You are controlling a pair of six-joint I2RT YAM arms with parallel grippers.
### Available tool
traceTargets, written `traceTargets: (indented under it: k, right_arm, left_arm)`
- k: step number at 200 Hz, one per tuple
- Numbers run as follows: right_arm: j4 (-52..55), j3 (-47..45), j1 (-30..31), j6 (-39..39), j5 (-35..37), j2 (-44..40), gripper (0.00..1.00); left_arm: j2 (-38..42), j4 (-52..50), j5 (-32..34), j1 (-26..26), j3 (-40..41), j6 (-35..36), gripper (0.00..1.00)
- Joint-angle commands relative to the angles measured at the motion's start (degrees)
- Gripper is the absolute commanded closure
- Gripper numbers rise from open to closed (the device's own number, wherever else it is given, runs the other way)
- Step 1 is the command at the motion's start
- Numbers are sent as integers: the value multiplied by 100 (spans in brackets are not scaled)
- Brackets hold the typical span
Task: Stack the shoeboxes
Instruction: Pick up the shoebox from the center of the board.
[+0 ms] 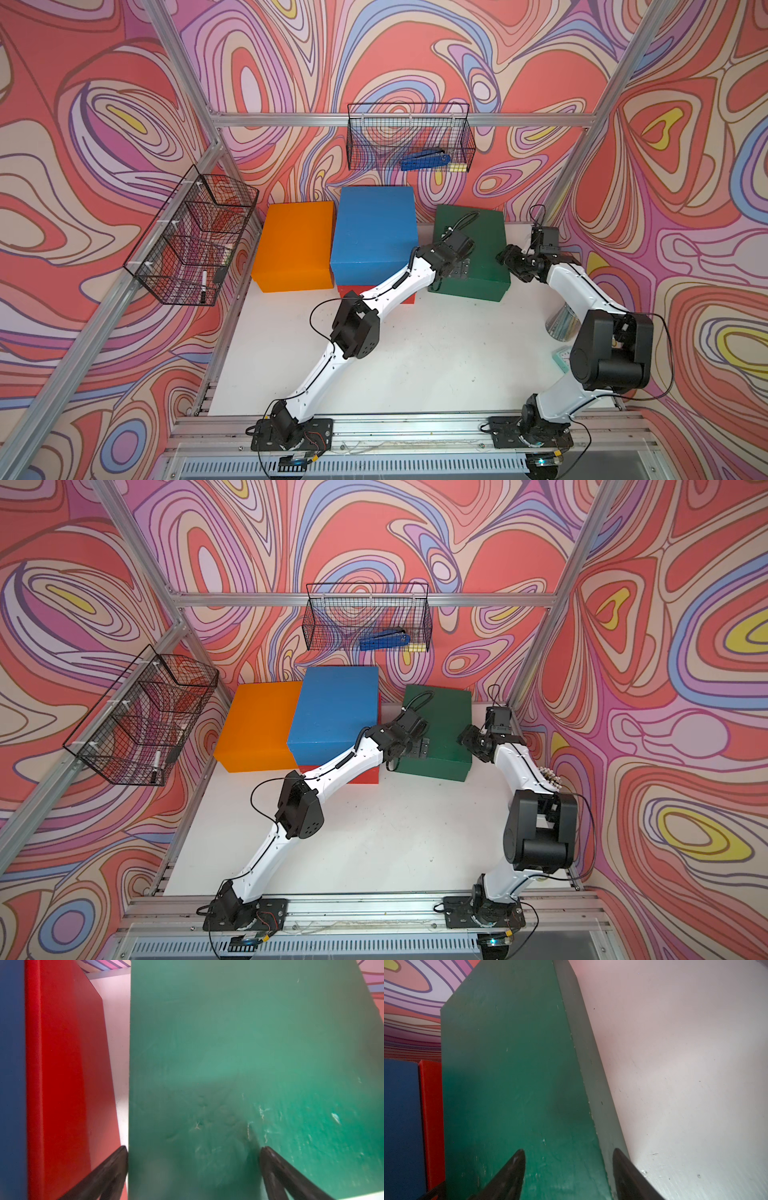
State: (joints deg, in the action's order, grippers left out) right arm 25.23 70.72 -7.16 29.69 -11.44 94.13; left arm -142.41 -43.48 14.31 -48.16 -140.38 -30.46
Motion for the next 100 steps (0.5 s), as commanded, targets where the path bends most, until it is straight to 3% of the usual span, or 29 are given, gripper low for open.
traceTargets:
  k: [1,38,100]
  right_arm:
    - [-27,38,-13,40,-42,-158,32]
    - [-97,-83,-17,107,-212,-74,32]
    - [-370,-339,-167,29,-145,-12,30]
  left_arm:
    - [-186,87,-302,37,-96,-159,0]
    - [-24,302,-881,-6,238,-509,0]
    - [395,654,-1132,-37,806,-578,0]
